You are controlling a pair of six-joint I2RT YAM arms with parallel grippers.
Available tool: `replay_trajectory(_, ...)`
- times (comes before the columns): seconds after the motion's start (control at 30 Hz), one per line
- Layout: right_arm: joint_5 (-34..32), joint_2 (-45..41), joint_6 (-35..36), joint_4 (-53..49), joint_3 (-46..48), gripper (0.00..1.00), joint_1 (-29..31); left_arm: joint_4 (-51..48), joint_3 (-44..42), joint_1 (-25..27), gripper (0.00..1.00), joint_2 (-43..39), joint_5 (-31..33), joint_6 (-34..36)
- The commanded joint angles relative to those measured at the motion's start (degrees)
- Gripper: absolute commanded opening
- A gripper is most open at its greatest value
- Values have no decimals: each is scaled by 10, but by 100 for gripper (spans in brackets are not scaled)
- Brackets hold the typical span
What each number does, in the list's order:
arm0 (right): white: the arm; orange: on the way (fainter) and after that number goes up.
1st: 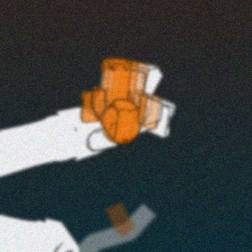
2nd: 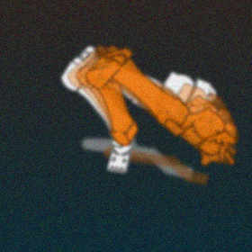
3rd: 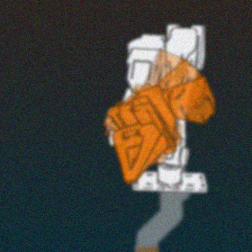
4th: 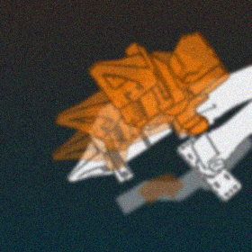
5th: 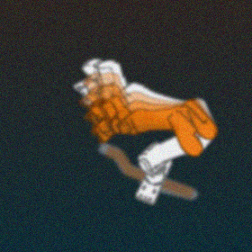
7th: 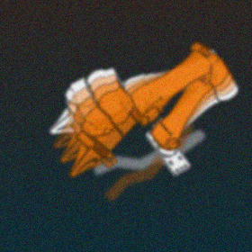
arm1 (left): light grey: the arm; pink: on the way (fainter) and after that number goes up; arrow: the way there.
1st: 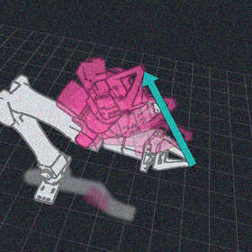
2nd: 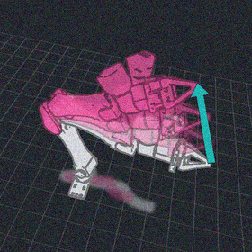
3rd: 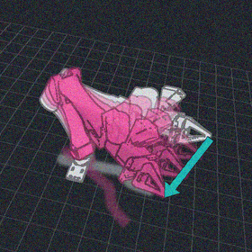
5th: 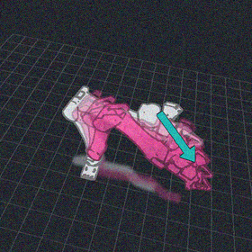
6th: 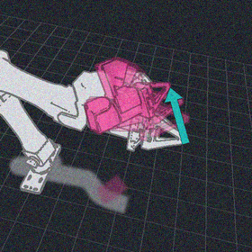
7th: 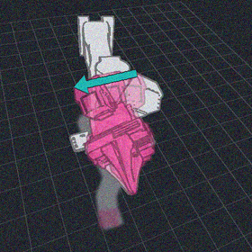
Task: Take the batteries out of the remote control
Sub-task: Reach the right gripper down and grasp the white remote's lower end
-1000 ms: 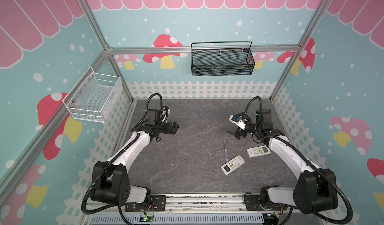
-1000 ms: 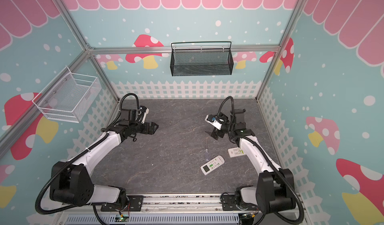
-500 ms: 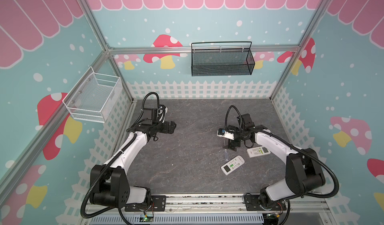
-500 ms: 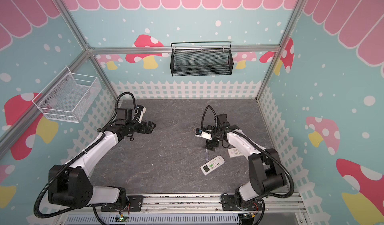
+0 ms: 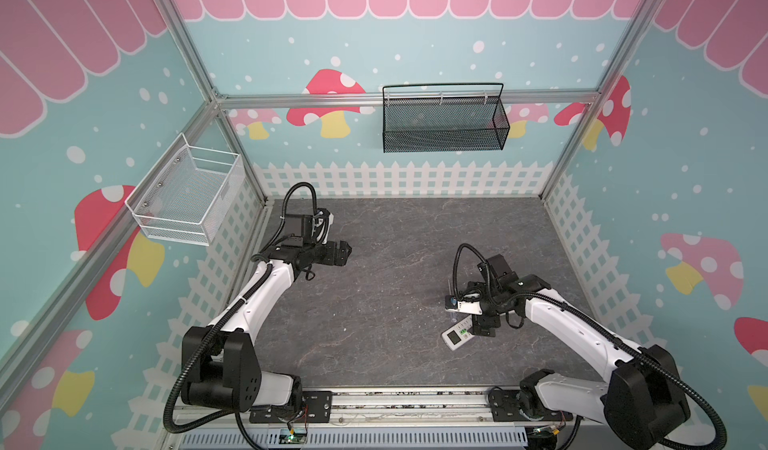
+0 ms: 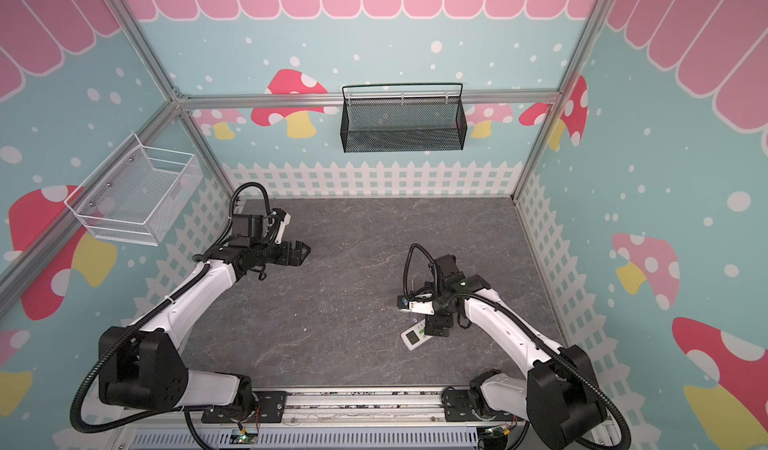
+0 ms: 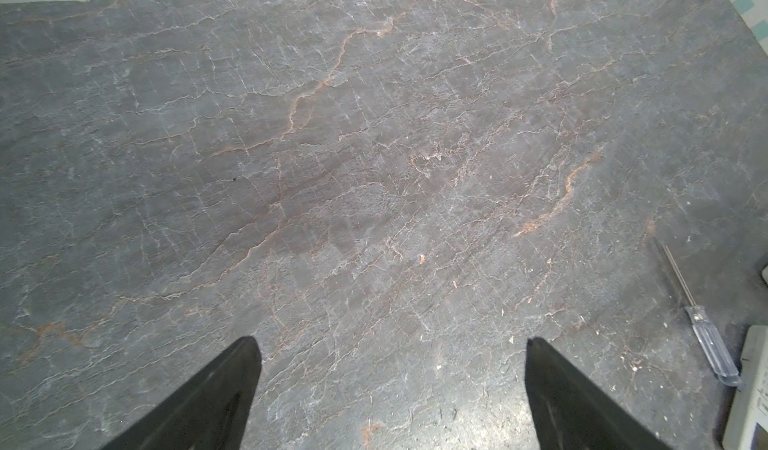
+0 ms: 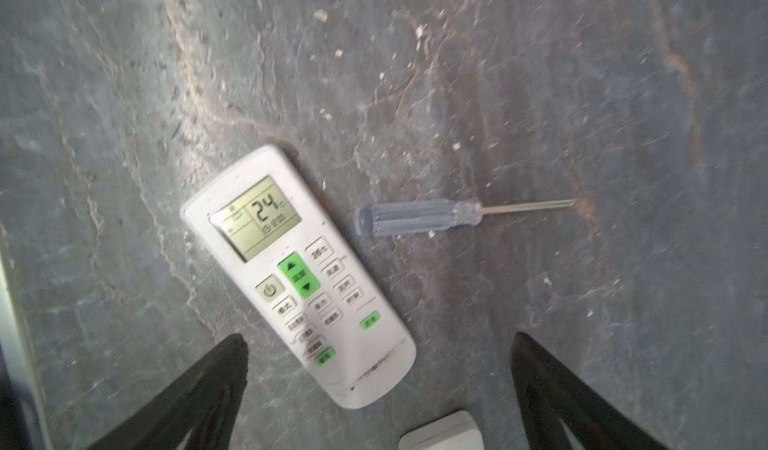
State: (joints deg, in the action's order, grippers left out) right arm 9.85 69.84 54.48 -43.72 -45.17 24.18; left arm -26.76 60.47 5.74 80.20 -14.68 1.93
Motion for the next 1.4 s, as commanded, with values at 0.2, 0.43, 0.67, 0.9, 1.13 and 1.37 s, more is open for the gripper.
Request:
replay_trajectory(0.2,-67,29,37,7,32,99,21,-9,16,7,100,-2,-7,-1)
replay_trajectory(0.43,-53,56,41,33,52,100,40,-9,12,11,100,-2,-5,5)
replay_trajectory(0.67,-52,106,26,60,40,100,62,-9,13,14,100,-2,-2,6)
replay_trajectory(0.9,-45,121,10,63,59,94,72,-6,13,15,100,0,-3,5)
replay_trajectory(1.13,-39,111,0,49,68,79,79,-10,16,19,100,1,-5,7)
replay_trajectory(1.37,-28,94,-8,53,84,63,83,-15,18,21,100,0,-8,11)
